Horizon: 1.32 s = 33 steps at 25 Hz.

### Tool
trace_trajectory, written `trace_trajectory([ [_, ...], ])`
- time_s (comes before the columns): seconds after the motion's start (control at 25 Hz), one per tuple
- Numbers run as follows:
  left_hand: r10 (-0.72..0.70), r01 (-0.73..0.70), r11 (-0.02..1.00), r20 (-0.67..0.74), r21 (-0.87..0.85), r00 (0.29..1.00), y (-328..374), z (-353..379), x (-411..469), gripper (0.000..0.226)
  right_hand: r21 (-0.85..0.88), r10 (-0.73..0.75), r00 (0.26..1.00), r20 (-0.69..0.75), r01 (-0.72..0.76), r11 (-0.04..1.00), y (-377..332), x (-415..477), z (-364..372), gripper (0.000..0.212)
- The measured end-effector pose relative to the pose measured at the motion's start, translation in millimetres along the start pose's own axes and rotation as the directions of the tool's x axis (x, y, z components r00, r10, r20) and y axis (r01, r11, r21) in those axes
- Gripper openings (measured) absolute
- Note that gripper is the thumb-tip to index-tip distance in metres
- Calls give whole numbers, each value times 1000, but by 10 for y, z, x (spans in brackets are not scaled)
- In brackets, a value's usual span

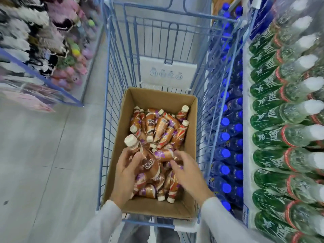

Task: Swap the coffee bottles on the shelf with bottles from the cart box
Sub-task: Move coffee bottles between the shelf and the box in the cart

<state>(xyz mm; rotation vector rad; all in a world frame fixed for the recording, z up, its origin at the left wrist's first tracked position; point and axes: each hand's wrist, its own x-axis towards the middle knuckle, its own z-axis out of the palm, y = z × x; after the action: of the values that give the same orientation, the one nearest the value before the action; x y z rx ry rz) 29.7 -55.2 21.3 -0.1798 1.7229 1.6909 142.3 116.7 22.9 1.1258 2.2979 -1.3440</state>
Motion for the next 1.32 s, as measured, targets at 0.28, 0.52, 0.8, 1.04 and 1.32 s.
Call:
trace_trajectory([
  [0.28, -117, 45, 955, -233, -294, 966, 133, -811, -306, 22, -479, -303, 910, 282, 407, 778, -243, 1921, 672, 68],
  [0.52, -179, 104, 952, -250, -287, 951, -210, -1176, -526, 38, -499, -196, 855, 480, 450, 741, -169, 2520, 829, 76],
  [0.8, -191, 128, 953, -216, -276, 958, -358, -1024, -521, 34, -401, -509, 769, 385, 637, 658, 171, 2533, 866, 64],
  [1.04, -137, 106, 968, -128, -229, 982, 140, -666, -401, 43, 488, -172, 985, 26, 137, 862, -321, 1536, 482, 27],
  [1.32, -39, 55, 994, 157, -100, 987, 1022, 168, -532, 25, 748, 18, 959, -284, 210, 630, -774, -341, -658, 26],
])
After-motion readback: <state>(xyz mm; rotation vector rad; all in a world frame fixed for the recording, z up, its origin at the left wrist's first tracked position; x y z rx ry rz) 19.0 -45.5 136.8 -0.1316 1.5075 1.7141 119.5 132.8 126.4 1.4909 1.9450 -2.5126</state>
